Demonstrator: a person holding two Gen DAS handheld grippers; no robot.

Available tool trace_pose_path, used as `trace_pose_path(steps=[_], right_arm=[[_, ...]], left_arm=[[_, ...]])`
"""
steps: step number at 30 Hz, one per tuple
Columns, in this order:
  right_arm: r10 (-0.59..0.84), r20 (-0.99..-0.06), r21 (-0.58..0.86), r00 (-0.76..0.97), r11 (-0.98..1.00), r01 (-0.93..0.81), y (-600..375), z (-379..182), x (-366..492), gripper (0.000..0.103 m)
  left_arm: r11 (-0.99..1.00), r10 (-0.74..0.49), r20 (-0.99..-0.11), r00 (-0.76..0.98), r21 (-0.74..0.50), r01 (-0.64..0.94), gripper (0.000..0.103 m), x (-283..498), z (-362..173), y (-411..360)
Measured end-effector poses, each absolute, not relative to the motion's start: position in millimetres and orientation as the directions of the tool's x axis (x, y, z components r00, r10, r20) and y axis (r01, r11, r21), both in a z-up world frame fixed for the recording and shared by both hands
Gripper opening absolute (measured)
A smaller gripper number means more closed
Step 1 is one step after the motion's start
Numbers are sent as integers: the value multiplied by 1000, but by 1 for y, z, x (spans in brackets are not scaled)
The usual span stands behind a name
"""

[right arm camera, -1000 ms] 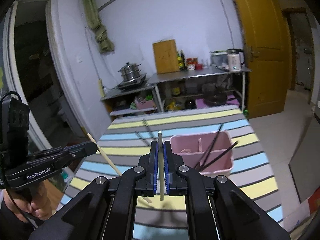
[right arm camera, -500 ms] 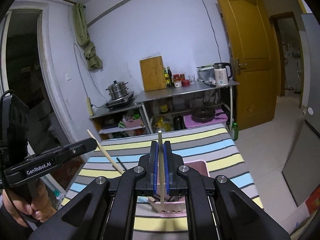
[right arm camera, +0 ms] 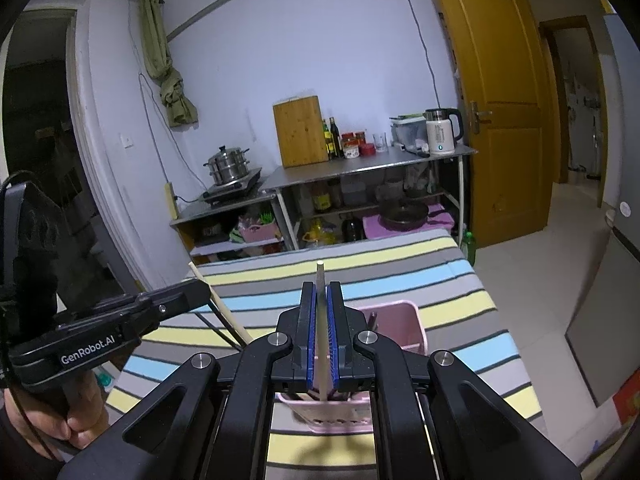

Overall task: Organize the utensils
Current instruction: 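Drop the wooden chopsticks into the basket by opening both grippers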

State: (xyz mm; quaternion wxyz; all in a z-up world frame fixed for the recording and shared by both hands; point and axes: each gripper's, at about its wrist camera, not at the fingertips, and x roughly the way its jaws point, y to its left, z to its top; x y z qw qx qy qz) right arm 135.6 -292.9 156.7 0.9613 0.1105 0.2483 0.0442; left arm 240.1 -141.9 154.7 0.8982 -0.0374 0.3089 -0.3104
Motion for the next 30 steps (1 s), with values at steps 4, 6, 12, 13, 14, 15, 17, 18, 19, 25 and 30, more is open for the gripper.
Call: trace_pose_path(steps=[4,6,12,13,14,15,17,18,19,25,30], right_arm=[[134,-493,223,860,975,-24,-292,144,137,6],[130,-505,217,853,976,-20,-292,136,136,6],[133,-549,223,825,975,-9,-293,116,141,6],[136,-557,227,819,974,-8,-294,113,142,6],[137,-565,228,814,974,-5,-295,110,143,6],[134,-569,227,811,974,-1,-295,109,144,6],[130,-565,226,815,974,2,-296,110,142,6],[131,-557,227,820,974,-1,-296,112,140,6],[131,-551,225,824,974,-5,-296,115,138,7],[132,-514,217,847,976,-21,-292,132,126,8],[147,-495,226,856,974,-37,-284,137,110,9]], left_arm=[[800,-583,-552,596,-259,542,3,241,141,-144],[800,-581,-564,587,-261,541,3,240,133,-145],[802,-571,-596,564,-260,537,3,242,115,-145],[803,-569,-600,563,-258,537,3,241,113,-145],[803,-569,-600,563,-257,537,3,239,112,-146],[802,-571,-600,560,-259,539,3,239,111,-145],[805,-567,-598,567,-257,534,4,237,112,-144],[806,-568,-592,572,-258,533,4,236,114,-142],[805,-571,-586,575,-261,534,4,235,115,-140],[809,-572,-551,608,-255,530,5,221,130,-124],[823,-557,-537,633,-253,509,5,206,133,-104]])
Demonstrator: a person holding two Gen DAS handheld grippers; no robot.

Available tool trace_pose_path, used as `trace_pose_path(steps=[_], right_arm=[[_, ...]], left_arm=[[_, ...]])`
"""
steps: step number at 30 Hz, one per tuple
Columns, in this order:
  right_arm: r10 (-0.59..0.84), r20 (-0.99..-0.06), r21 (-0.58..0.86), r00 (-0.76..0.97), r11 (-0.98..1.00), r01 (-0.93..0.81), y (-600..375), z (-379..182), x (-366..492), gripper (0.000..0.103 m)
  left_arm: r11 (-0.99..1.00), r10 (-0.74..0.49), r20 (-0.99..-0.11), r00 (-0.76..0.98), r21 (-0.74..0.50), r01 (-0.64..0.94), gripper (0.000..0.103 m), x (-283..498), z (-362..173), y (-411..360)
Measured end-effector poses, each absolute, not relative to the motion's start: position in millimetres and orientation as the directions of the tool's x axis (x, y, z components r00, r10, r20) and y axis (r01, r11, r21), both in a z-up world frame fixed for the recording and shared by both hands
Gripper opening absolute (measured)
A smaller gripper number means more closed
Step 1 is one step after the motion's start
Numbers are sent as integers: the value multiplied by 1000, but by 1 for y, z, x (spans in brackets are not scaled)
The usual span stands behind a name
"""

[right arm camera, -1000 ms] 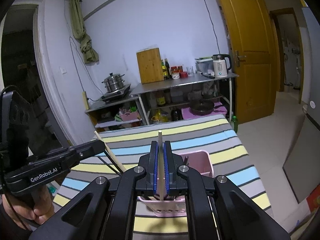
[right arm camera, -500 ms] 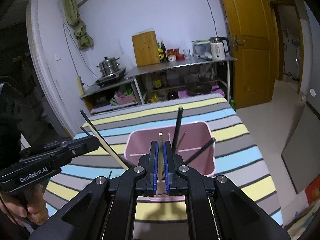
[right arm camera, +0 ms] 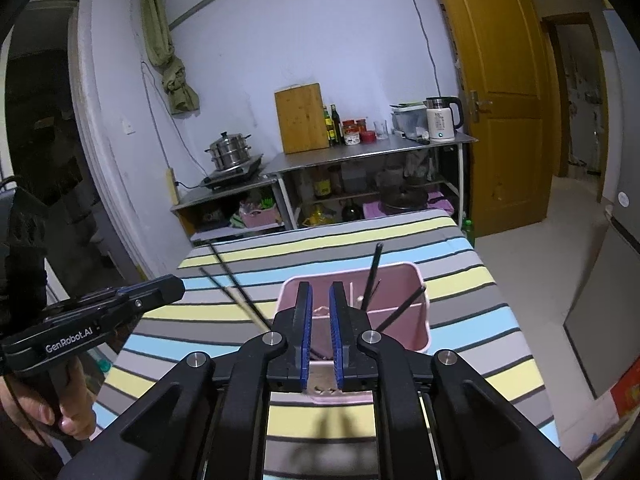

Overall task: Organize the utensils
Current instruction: 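Drop the wooden chopsticks into the basket by opening both grippers, then move both grippers back to the last black chopsticks on the table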

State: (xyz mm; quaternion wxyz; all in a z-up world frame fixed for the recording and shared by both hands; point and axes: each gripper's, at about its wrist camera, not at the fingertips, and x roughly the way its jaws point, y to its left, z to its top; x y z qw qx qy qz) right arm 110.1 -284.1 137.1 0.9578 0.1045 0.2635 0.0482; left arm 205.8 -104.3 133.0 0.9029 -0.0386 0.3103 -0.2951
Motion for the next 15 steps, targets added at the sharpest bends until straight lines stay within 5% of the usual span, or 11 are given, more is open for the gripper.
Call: trace_pose_path(steps=[15], right_arm=[[235,-591,236,772,965,-114,-237,79,75,10]], left_arm=[[901,-426,-670,608,-249,357,8,158,36,-34]])
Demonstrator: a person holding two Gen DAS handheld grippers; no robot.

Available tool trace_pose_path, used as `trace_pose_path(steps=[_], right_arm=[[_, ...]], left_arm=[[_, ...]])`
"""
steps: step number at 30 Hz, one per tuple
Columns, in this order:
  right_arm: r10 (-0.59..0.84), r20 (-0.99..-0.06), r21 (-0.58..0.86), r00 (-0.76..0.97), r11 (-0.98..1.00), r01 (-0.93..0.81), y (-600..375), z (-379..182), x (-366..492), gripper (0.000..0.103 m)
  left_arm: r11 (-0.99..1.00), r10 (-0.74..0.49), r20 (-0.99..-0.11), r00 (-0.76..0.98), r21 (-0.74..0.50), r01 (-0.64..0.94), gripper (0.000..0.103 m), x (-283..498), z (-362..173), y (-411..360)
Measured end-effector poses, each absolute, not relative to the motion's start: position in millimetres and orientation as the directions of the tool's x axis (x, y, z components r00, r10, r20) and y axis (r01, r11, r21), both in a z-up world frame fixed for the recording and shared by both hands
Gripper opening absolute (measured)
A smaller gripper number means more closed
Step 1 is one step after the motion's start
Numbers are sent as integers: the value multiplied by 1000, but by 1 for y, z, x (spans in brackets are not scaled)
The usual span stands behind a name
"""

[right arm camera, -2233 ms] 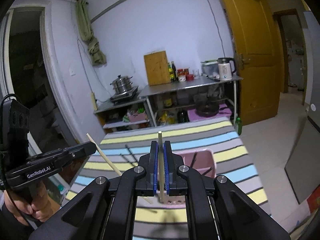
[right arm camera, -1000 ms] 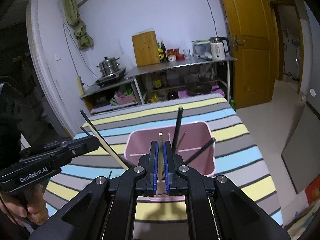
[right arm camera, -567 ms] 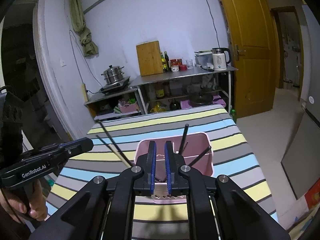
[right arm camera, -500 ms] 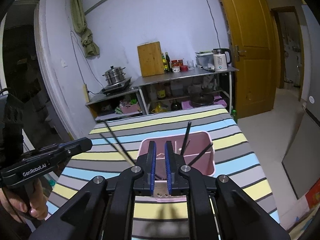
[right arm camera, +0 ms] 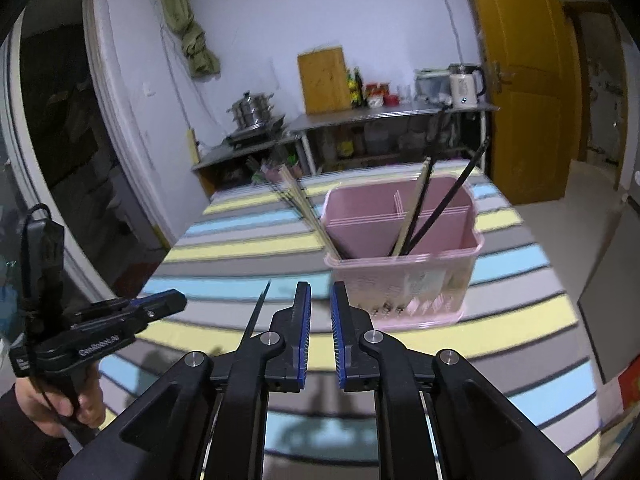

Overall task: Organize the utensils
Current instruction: 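Move both grippers back to the last black chopsticks on the table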

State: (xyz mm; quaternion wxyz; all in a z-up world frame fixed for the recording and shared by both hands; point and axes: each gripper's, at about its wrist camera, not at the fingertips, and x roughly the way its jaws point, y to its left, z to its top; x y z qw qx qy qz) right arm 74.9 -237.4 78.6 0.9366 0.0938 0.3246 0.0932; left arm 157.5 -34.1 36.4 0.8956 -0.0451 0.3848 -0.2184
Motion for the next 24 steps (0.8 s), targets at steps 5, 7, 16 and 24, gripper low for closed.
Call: trace_pose_path(steps=[5,7,16,24], right_arm=[[278,-630,237,726,958,-161,-216,56,70,11],[290,-640,238,712,955,-174,-210,51,72,11],[308,-668,246,678,951,-189,-201,35,79,11],[306,-686,252,660,951,-178,-202,25,90,11]], left_arm=[[919,-386,-722,574,-246,309,13,155,3,-23],[922,-380,-734,563,-249,297,16,156,-7,-22],[933,-355,-775,523,-262,246,19,176,-45,-25],[941,-334,-787,520,-245,233,24,191,-62,-36]])
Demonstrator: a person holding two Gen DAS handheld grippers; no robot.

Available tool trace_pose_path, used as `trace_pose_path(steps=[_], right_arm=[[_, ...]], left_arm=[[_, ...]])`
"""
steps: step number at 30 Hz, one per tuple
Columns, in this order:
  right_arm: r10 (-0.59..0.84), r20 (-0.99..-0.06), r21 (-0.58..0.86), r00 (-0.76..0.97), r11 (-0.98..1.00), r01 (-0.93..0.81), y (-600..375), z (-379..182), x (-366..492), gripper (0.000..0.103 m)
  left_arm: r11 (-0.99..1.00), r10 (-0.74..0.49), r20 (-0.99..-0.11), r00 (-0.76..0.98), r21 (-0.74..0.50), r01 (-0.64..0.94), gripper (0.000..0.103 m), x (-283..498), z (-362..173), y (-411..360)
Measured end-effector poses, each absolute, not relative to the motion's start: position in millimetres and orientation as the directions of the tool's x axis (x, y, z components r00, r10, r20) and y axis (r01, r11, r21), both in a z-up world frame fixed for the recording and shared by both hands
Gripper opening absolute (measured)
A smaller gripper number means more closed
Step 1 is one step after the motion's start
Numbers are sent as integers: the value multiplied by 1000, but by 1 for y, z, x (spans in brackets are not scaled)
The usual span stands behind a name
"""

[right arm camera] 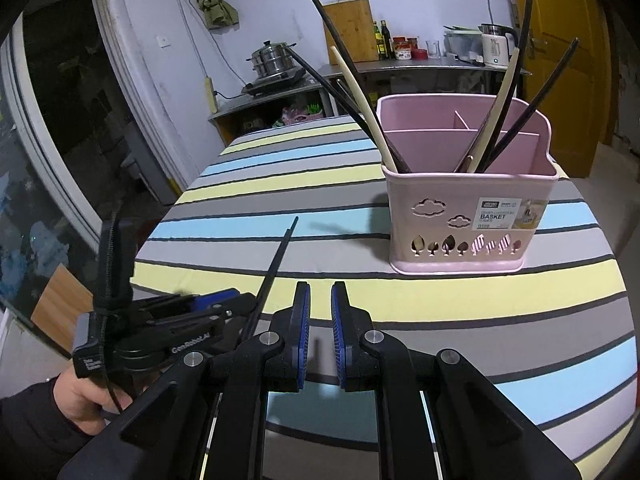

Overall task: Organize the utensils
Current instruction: 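Move both grippers back to the last black chopsticks on the table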

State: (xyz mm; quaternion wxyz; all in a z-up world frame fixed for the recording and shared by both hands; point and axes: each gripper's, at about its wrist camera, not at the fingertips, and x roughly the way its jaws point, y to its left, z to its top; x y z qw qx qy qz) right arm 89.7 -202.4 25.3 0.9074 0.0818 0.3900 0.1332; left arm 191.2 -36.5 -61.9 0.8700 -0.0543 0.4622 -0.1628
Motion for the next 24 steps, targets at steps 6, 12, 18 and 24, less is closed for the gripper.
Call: trace_pose_path(steps=[6,12,18,24], right_arm=[[306,-689,257,657,951,-173,-206,22,94,11],[308,-688,265,658,950,-168,-208,19,93,11],[309,-688,271,656,949,-163,-209,17,91,11],[309,-687,278,658,948,-155,-210,16,91,11]], left_arm=[[947,-317,-781,538,-225,230,24,193,-62,-38],[958,-281,-780,560,-189,217,28,190,-62,-41],[972,-228,-786,575,-149,183,36,201,-62,-41],[976,-208,-792,574,-130,174,36,211,-62,-45]])
